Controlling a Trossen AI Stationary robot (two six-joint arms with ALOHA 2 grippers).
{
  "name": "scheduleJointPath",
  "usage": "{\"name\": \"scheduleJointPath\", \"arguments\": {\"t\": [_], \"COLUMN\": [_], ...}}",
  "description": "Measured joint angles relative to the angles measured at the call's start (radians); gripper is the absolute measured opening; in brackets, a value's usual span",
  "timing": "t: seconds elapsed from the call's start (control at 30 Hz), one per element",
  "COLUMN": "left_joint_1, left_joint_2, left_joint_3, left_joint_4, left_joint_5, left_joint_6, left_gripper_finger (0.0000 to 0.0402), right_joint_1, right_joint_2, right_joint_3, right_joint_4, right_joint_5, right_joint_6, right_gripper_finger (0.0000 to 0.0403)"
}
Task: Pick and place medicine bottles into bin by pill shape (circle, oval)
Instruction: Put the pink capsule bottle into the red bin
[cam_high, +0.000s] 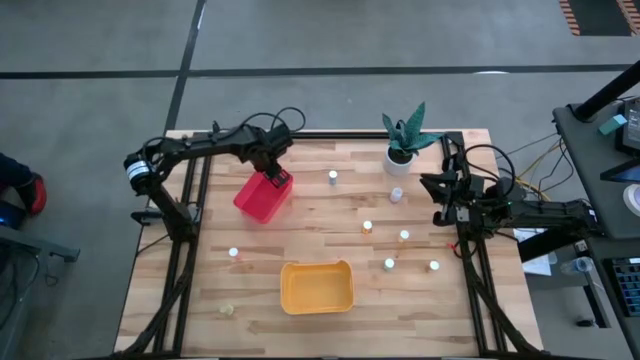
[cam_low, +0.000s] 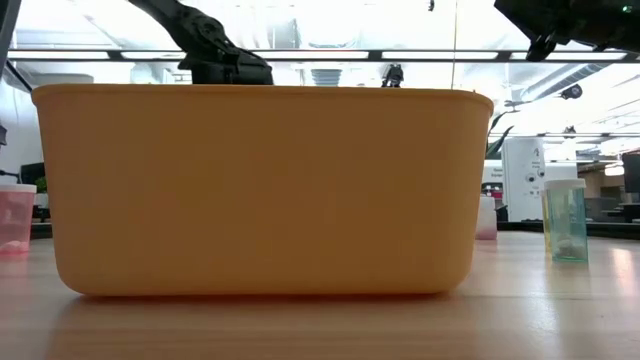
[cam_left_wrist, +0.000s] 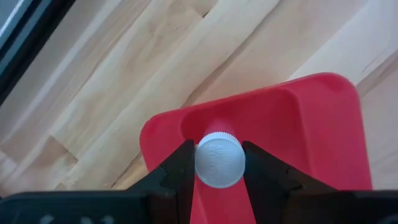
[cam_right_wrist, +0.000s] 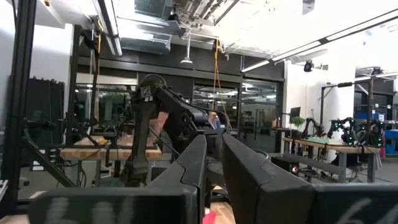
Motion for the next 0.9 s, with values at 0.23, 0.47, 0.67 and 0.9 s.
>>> {"name": "scheduleJointPath", "arguments": {"t": [0.23,0.47,0.67,0.9], "left_joint_1": [0.0,0.0,0.0,0.0], "left_joint_2": [0.0,0.0,0.0,0.0], "left_joint_3": [-0.032,-0.033,-0.033,-0.033], "left_joint_4": [0.005,0.027,0.025,0.025], "left_joint_5": [-0.016,-0.042,-0.042,-0.048], "left_joint_6": [-0.001,0.0,-0.001,-0.018], "left_gripper_finger": [0.0098,0.0098,0.0098,0.0098], "right_joint_1": [0.0,0.0,0.0,0.0], "right_joint_2": [0.0,0.0,0.0,0.0], "right_joint_3": [0.0,0.0,0.0,0.0], "right_joint_4": [0.0,0.0,0.0,0.0], "right_joint_5": [0.0,0.0,0.0,0.0], "right_joint_6": [0.0,0.0,0.0,0.0], "right_gripper_finger": [0.0043,0.0043,0.0043,0.0043]}}
